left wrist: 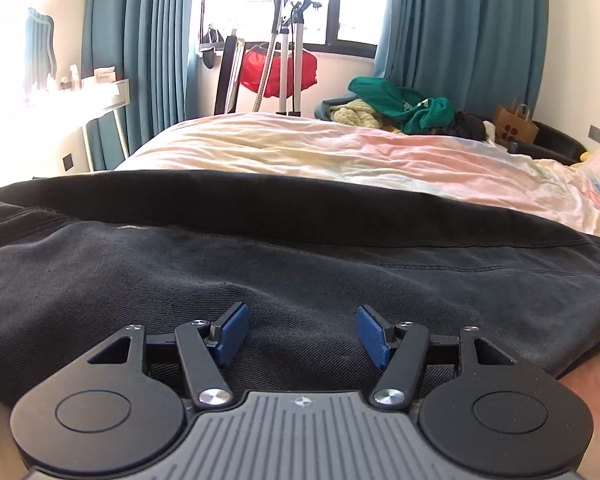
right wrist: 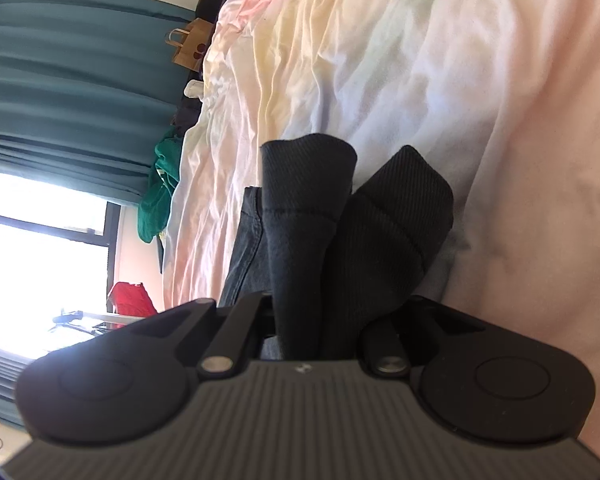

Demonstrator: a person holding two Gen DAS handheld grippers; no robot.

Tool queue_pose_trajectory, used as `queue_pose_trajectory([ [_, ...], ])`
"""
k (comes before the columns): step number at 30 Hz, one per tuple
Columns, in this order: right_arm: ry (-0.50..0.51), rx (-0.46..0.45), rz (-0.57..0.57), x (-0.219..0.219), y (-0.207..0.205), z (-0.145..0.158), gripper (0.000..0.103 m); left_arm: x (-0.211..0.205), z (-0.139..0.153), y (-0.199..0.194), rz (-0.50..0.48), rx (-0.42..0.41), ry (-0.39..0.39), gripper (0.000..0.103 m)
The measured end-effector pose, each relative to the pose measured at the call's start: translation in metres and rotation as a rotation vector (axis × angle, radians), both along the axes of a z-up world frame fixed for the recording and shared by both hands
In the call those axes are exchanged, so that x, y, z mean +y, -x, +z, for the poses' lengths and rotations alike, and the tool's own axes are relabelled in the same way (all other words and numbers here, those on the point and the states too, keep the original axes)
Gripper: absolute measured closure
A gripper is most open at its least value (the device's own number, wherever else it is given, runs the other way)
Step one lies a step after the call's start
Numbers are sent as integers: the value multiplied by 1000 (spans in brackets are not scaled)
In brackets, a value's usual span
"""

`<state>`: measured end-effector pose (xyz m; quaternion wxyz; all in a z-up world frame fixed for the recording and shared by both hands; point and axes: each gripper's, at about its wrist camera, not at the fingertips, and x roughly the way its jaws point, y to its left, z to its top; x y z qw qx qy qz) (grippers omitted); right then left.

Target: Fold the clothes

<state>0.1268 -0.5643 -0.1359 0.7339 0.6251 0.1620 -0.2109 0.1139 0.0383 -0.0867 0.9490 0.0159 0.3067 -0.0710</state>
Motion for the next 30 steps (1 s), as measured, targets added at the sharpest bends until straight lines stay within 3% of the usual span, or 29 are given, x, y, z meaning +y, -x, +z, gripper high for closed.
queue_pose_trajectory([
  [4, 31, 11, 5, 2, 0, 4, 91, -10, -10, 1, -6, 21, -72, 39],
  [8, 47, 15, 3, 3, 0, 7, 91, -14, -17, 1, -18, 33, -91, 39],
  [30, 375, 19, 101, 23, -9, 53, 91, -22, -16, -6, -24, 66, -114, 40],
])
